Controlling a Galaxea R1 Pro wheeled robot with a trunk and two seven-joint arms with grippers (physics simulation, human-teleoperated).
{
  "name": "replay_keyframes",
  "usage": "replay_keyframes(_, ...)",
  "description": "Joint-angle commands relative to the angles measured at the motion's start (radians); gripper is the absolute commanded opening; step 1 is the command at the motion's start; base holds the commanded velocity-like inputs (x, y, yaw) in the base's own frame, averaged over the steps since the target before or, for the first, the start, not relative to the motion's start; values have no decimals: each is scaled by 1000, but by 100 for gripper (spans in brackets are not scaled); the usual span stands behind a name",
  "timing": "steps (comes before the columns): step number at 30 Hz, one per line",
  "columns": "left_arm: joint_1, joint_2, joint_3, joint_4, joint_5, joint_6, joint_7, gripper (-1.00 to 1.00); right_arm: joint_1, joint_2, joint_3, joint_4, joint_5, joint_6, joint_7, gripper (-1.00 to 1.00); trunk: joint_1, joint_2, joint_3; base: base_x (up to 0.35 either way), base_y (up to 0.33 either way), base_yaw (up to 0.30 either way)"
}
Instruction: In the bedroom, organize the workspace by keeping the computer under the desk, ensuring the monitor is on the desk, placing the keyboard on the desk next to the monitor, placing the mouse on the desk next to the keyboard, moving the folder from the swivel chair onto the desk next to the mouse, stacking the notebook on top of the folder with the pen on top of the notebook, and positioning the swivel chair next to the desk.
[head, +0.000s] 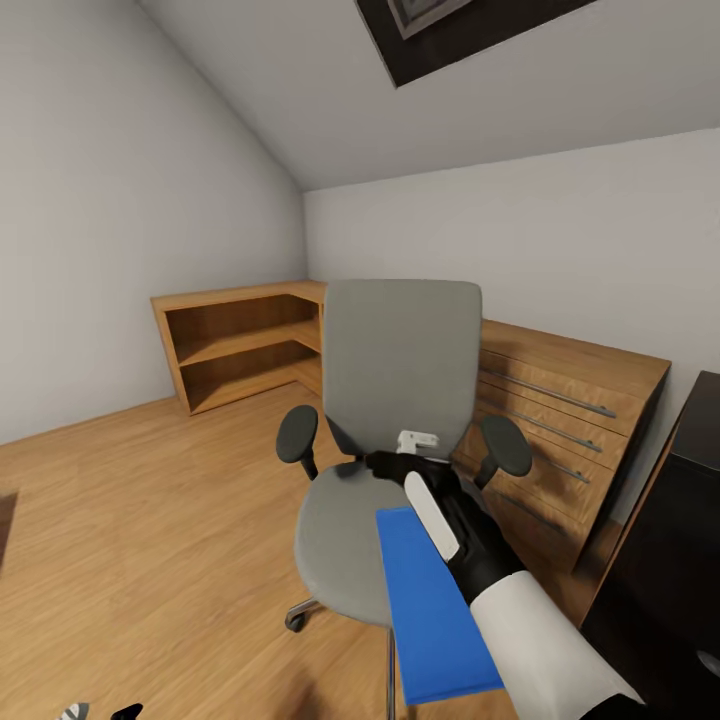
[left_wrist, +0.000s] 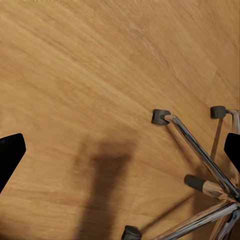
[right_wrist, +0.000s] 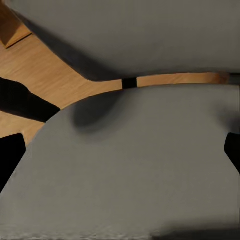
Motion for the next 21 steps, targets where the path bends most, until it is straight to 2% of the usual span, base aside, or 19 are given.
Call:
replay_keyframes(1,0,-1,2,-2,11,4,8,100,2,0,2,-10,-10,12,-9,100,0,0,-1,0,0,0)
replay_keyframes(9,-1,-2,2,-3,9,4,12,100,12,-2,4,-44,-9,48,-8,100,0,0,-1,0,0,0)
replay_keyframes(13,0,-1,0,-3,8,4,13,100,23,-4,1,-100,-11,63,-7,100,0,0,-1,0,0,0)
replay_keyframes(15,-1,-1,0,-3,9,4,13,100,47,-5,-2,-167,-12,100,-6,100,0,0,-1,0,0,0)
replay_keyframes(18,-1,-2,0,-3,10,4,12,100,88,-7,-5,-302,-13,197,-6,100,0,0,-1,0,0,0)
replay_keyframes(19,0,-2,-2,-3,9,4,12,100,112,-9,-6,-375,-14,255,-5,100,0,0,-1,0,0,0)
replay_keyframes(21,0,-2,-3,-3,9,4,13,100,144,-11,-10,-465,-15,322,-5,100,0,0,-1,0,0,0)
